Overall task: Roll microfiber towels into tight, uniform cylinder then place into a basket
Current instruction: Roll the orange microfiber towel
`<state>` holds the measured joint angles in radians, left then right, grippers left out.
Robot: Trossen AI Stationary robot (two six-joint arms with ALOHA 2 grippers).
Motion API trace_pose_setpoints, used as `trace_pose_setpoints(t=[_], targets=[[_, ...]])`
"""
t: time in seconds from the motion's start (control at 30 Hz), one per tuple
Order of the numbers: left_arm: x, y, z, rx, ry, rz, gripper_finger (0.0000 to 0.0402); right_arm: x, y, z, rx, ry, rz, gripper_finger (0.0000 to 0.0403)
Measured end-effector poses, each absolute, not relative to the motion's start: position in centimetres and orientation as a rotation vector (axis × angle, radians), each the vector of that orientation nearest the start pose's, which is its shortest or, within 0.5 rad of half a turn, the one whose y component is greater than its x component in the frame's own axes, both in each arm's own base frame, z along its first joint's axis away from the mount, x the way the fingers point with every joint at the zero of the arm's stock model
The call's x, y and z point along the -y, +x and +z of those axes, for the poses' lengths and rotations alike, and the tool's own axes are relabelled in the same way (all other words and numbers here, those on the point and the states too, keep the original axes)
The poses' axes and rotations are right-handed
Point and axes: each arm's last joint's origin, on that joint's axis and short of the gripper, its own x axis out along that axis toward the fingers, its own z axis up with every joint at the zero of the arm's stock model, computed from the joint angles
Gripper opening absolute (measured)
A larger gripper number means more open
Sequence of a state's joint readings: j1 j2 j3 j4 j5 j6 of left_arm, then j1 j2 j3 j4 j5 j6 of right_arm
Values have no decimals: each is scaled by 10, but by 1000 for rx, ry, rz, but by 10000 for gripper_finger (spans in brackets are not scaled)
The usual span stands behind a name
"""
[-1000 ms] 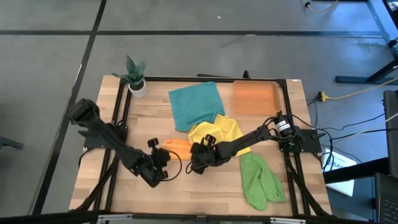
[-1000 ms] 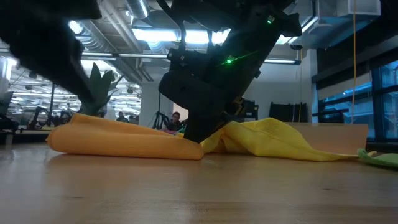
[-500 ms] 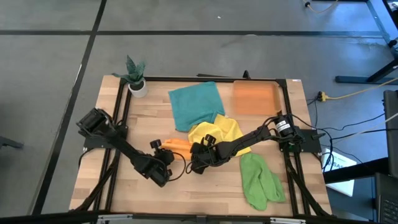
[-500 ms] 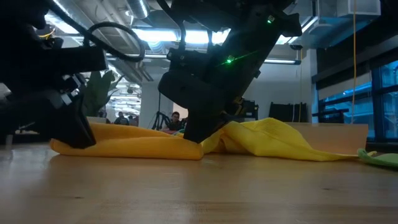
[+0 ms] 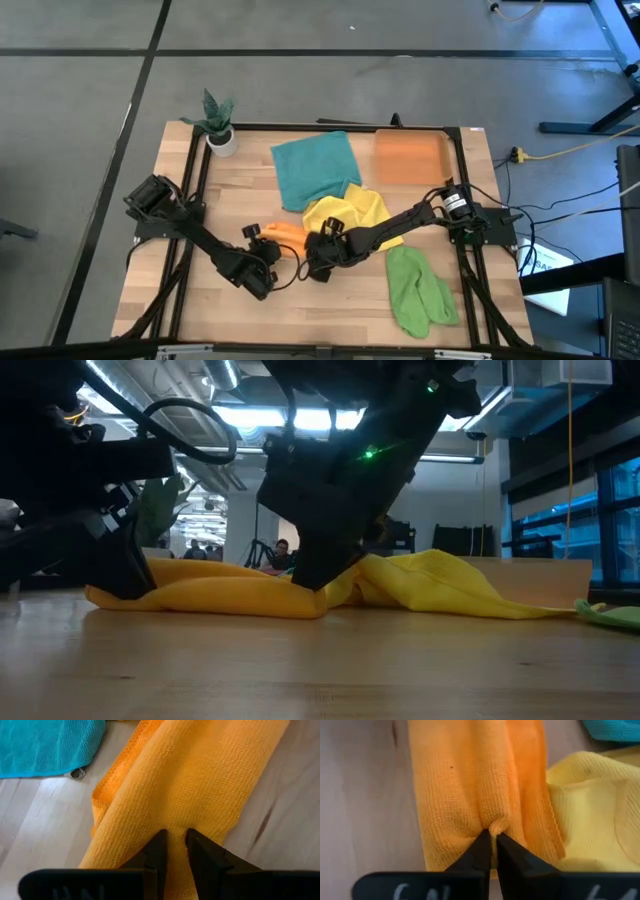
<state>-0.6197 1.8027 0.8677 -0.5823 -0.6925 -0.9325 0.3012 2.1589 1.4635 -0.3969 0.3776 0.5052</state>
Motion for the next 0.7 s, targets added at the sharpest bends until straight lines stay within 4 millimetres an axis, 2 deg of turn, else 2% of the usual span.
trace_pose_setpoints(t=[0.23,0.37,0.53,0.7], targets=[[147,237,108,-1024,99,563,69,-124,431,145,-934,55,-269,78],[147,237,108,-1032,97,560,69,-125,434,157,-973,53,-249,100],[147,237,108,-1034,95,558,69,-130,436,177,-971,-13,-306,110],[148,235,112,-1040,78,540,69,-148,433,198,-930,-107,-361,110]])
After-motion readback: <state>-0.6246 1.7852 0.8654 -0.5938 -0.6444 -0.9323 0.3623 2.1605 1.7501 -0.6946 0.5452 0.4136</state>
